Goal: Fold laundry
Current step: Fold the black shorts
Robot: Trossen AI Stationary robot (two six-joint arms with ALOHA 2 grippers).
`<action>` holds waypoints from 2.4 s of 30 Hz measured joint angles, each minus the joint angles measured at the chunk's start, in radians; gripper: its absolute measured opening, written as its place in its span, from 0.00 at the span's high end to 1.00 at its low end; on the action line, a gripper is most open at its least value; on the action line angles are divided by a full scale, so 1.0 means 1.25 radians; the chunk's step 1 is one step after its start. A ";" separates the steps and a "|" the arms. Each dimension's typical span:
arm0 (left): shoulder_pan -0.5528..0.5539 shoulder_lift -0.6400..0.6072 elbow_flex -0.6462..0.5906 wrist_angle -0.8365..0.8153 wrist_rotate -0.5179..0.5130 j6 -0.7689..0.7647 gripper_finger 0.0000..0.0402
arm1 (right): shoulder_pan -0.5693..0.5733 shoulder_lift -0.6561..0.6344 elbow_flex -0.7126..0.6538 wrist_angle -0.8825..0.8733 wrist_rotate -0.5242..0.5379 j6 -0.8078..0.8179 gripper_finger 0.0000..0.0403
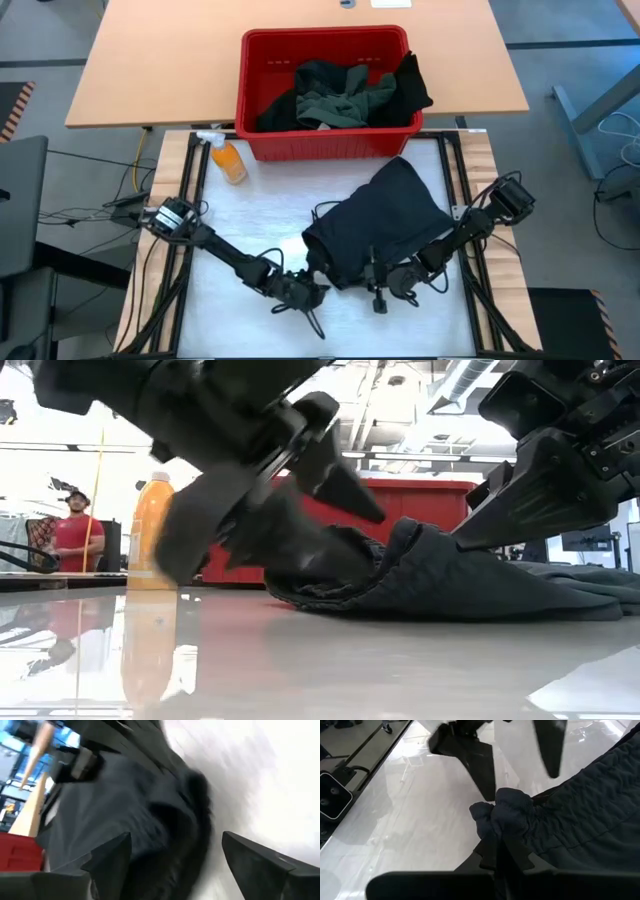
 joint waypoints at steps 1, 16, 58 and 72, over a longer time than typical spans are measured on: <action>0.005 0.000 0.000 0.016 0.004 -0.007 0.24 | -0.002 0.000 0.000 0.003 0.000 0.000 0.94; 0.053 0.000 0.000 0.014 0.085 -0.070 0.23 | -0.032 0.000 0.001 0.050 0.069 -0.007 0.94; -0.028 -0.276 0.000 -0.590 0.083 -0.247 0.96 | -0.077 -0.286 0.001 -0.296 0.386 0.070 0.53; 0.039 -0.464 0.202 -0.735 -0.105 -0.188 0.96 | -0.090 -0.367 0.050 -0.261 0.185 -0.117 0.64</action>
